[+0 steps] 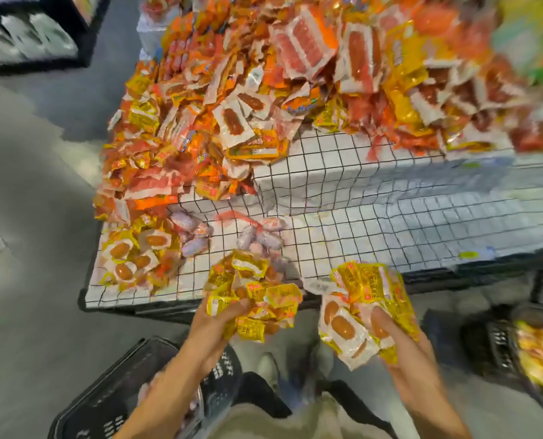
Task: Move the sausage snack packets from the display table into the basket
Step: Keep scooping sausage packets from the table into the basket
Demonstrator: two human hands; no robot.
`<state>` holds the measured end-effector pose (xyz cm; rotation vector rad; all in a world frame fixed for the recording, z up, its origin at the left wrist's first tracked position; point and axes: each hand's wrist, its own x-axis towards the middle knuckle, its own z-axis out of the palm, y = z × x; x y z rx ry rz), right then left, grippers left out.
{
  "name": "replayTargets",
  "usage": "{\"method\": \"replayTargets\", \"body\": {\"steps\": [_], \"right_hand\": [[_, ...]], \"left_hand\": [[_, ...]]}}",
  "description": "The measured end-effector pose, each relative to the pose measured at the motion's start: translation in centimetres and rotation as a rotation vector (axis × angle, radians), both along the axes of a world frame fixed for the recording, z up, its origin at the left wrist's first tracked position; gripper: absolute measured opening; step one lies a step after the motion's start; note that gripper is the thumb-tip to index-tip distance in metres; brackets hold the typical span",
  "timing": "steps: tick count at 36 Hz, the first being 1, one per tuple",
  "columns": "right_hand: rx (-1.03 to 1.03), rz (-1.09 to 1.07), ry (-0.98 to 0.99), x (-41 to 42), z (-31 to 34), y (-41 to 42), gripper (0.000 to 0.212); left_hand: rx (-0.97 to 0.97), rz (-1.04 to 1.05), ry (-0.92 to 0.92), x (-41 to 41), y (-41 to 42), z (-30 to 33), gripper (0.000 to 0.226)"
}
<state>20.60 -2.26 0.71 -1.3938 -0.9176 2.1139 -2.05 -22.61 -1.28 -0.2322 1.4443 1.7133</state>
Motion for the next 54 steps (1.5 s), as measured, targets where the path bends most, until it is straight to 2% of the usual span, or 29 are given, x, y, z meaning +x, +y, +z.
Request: {"method": "replayTargets", "body": {"steps": [7, 14, 22, 27, 31, 36, 42, 54], "right_hand": [[-0.022, -0.157, -0.009, 9.7, -0.5, 0.8, 0.029], [0.076, -0.233, 0.076, 18.9, -1.3, 4.5, 0.033], [-0.016, -0.504, 0.066, 32.5, -4.4, 9.4, 0.04], [-0.046, -0.632, 0.038, 41.0, -5.6, 11.8, 0.044], [-0.116, -0.758, -0.003, 45.8, -6.2, 12.9, 0.037], [-0.203, -0.921, -0.042, 48.8, -6.6, 14.8, 0.032], [-0.307, -1.095, -0.026, 49.1, -8.1, 18.0, 0.026], [-0.483, -1.335, -0.194, 48.2, -13.0, 31.3, 0.028]], "left_hand": [[0.081, -0.246, 0.011, 5.4, 6.4, 0.7, 0.05], [0.115, -0.475, 0.043, 12.2, 14.1, -1.3, 0.051], [0.08, -0.632, -0.024, 24.0, 24.8, -3.7, 0.054], [0.017, -0.677, 0.017, 32.6, 31.7, -4.1, 0.053], [-0.009, -0.737, -0.002, 37.7, 36.3, -4.4, 0.05], [0.009, -0.875, -0.013, 41.4, 41.8, -5.3, 0.048], [-0.119, -0.978, -0.061, 43.4, 49.2, -8.1, 0.051], [-0.279, -1.215, -0.061, 46.9, 68.4, -15.6, 0.045]]}}
